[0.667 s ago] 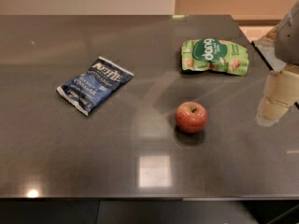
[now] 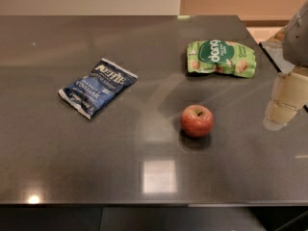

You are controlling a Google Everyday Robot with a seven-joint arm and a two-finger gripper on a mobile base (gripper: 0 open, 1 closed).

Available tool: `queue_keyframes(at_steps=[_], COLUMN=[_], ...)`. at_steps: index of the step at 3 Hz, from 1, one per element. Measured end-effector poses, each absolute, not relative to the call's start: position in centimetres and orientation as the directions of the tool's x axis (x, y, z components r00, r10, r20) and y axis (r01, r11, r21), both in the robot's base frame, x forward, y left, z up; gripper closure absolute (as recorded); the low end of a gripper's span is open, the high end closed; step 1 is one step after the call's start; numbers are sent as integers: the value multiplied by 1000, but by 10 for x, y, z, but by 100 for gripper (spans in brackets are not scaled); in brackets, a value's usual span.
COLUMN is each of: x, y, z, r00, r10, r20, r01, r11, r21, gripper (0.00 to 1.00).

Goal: Move apple near blue chip bag

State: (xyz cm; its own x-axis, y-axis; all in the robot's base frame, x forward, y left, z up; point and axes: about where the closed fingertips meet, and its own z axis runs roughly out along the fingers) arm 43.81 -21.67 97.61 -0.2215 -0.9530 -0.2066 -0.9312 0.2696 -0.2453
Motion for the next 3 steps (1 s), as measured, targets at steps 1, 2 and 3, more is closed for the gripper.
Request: queue_keyframes(at_steps=[1,2,3], x=[446,450,459], y=[-196,-187,-149], z=[964,957,914], r00=[-171,-147,-97], r10=[-950,-947,-944], r20=[-262,-287,-315], r01=[-944,-950,-981], r11=[234,216,145], r21=[-233,-224,-132], gripper=[0,0,0])
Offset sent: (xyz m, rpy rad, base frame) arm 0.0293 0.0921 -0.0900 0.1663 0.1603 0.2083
